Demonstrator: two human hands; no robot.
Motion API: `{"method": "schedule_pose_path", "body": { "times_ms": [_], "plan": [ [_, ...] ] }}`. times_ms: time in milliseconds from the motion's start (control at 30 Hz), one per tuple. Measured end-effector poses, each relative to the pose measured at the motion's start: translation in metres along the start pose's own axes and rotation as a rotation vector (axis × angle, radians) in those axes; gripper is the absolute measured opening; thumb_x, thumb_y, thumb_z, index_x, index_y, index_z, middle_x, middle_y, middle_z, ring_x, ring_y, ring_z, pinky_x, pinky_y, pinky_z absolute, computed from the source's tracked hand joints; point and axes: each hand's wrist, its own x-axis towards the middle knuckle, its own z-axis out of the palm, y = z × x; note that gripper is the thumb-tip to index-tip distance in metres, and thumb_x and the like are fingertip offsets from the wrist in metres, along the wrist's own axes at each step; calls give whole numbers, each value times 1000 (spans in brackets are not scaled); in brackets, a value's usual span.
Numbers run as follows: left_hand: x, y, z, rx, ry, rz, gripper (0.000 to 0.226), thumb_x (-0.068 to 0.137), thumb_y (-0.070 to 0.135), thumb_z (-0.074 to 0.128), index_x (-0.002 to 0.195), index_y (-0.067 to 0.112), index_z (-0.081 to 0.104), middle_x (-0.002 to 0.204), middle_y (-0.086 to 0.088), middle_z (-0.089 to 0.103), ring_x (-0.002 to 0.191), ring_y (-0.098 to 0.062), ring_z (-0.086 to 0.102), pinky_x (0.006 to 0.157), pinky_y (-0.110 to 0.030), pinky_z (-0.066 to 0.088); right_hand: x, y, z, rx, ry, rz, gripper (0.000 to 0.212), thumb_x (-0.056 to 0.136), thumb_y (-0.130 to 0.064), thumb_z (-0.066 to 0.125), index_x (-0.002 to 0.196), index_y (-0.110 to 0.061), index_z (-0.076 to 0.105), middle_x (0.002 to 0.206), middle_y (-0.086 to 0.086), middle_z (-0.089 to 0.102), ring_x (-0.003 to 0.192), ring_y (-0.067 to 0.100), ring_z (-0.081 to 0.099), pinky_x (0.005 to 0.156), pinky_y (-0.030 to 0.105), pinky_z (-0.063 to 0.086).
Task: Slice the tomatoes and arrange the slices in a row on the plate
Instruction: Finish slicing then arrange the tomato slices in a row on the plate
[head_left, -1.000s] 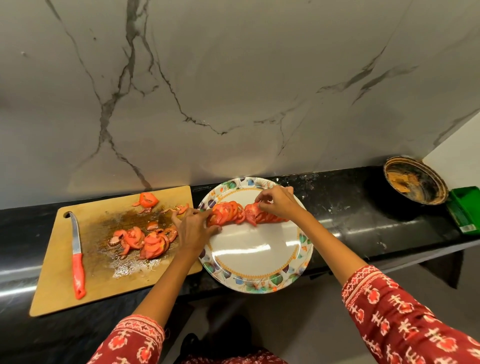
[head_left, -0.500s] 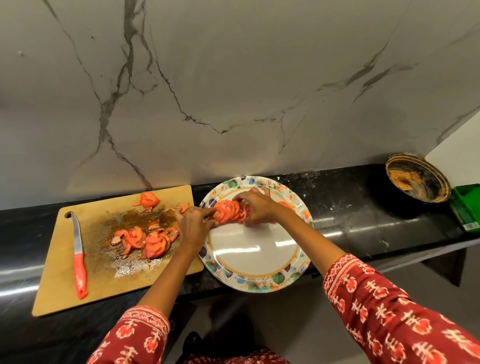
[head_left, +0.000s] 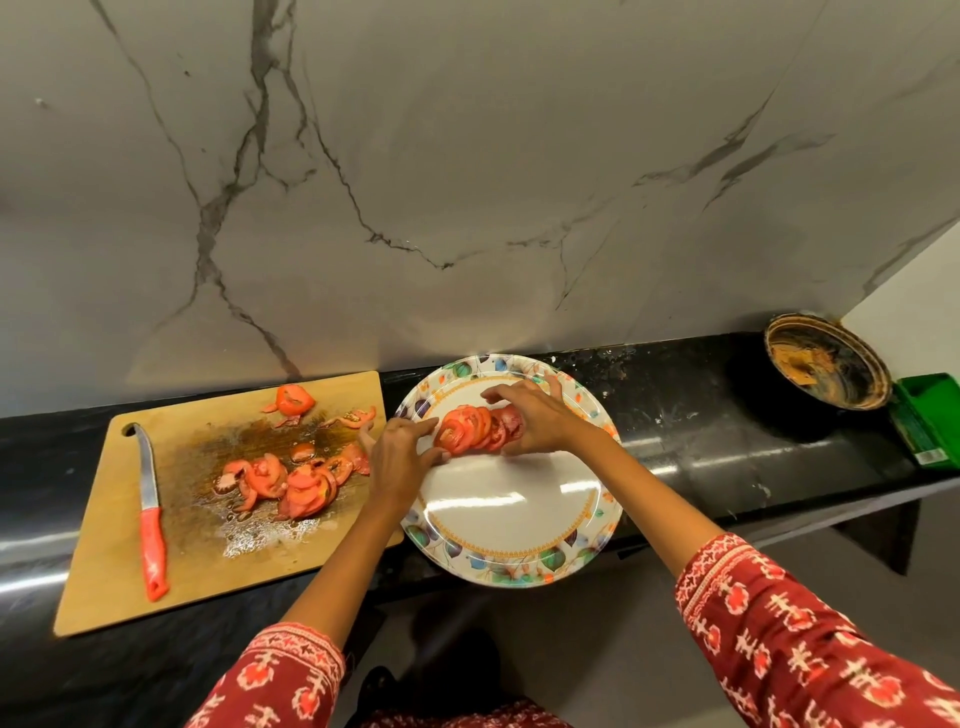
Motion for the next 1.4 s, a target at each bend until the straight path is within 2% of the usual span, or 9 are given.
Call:
{"method": "schedule_pose_path", "body": {
  "times_ms": [100, 333, 533, 700, 833, 1000, 1167, 1267, 1400],
  "plan": [
    [-2, -1, -4, -3, 7, -12, 49, 70, 31, 78, 114, 14, 65, 111, -9, 67, 111, -24, 52, 105, -41, 13, -2, 7, -3, 48, 9, 13, 79, 71, -36, 78, 138, -27, 36, 136, -4, 49, 132, 19, 33, 113, 56, 16],
    [-1, 3, -1, -18, 6, -8, 43, 70, 34, 77, 110, 19, 69, 105, -4, 69, 109, -21, 53, 104, -42, 15, -11, 7, 2, 33, 65, 42, 75, 74, -31, 76, 137, -25, 36, 131, -2, 53, 128, 19, 37, 112, 52, 24],
    [-2, 5, -1, -32, 24, -6, 41, 72, 31, 77, 109, 17, 69, 103, -5, 70, 108, -23, 53, 103, -43, 15, -15, -1, 16, -102, 270, 84, 77, 74, -47, 72, 138, -23, 37, 136, 1, 48, 133, 22, 34, 115, 54, 3],
    [-2, 5, -2, -36, 19, -6, 41, 72, 33, 77, 109, 18, 69, 104, -4, 69, 108, -22, 52, 103, -43, 15, -12, 4, 10, 25, 82, 75, 80, 73, -37, 72, 141, -24, 31, 142, 3, 42, 136, 24, 28, 113, 60, 5],
    [-2, 5, -1, -35, 20, -11, 42, 71, 34, 77, 109, 18, 69, 106, -4, 69, 110, -22, 52, 103, -42, 15, -4, 6, -6, 223, 26, 60, 53, 76, -23, 60, 128, -14, 54, 129, 7, 56, 123, 24, 47, 103, 37, 38],
    [-2, 5, -1, -26, 22, -8, 43, 71, 35, 77, 110, 18, 69, 105, -3, 69, 108, -21, 53, 103, -43, 17, -1, 7, -21, 143, -38, 45, 60, 74, 2, 60, 130, -17, 52, 133, 3, 53, 125, 21, 43, 102, 33, 36],
    [-3, 5, -2, -36, 19, -8, 42, 71, 33, 77, 110, 18, 69, 105, -3, 70, 108, -21, 53, 101, -40, 15, 9, 4, -22, 139, -127, 41, 61, 73, 6, 58, 130, -16, 51, 134, 3, 53, 128, 21, 43, 108, 36, 35],
    [-3, 5, -3, -34, 18, -5, 41, 72, 32, 77, 109, 18, 69, 105, -2, 69, 109, -20, 53, 102, -41, 14, 8, 7, -27, 176, -146, 53, 59, 75, 9, 58, 130, -12, 50, 130, 7, 54, 125, 21, 48, 96, 25, 42],
    [-3, 4, -1, -34, 15, -3, 42, 71, 33, 77, 109, 19, 69, 105, -3, 69, 108, -21, 53, 102, -41, 15, 6, 6, -31, 168, -190, 33, 65, 74, 7, 63, 133, -15, 46, 134, 4, 51, 125, 16, 44, 95, 22, 39]
  ]
}}
